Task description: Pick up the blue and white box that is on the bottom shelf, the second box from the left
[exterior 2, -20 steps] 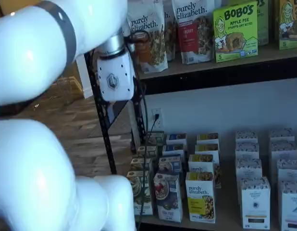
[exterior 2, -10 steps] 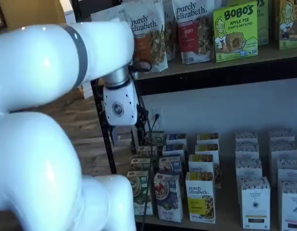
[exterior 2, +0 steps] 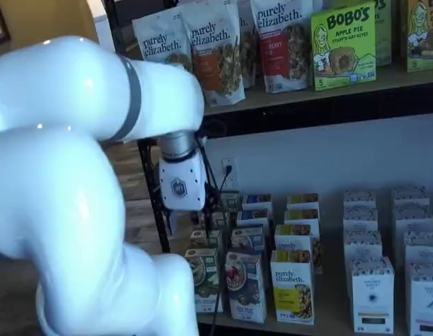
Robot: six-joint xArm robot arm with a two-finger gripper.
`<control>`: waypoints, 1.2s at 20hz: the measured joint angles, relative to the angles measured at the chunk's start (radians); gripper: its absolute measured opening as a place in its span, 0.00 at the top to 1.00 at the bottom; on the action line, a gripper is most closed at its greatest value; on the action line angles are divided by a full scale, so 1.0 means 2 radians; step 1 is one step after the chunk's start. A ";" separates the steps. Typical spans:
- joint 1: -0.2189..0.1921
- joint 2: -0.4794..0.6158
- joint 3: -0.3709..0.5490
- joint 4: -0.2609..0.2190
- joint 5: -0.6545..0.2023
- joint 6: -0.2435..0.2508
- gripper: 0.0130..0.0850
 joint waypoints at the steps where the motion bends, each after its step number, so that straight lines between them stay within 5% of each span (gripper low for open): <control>1: 0.004 0.004 0.008 -0.001 -0.018 0.003 0.00; 5: 0.024 0.033 0.029 -0.007 -0.081 0.021 0.00; 13: 0.048 0.105 0.043 0.018 -0.167 0.024 0.00; 16: 0.049 0.130 0.046 0.030 -0.197 0.014 0.00; 24: 0.042 0.194 0.048 0.017 -0.266 0.010 0.00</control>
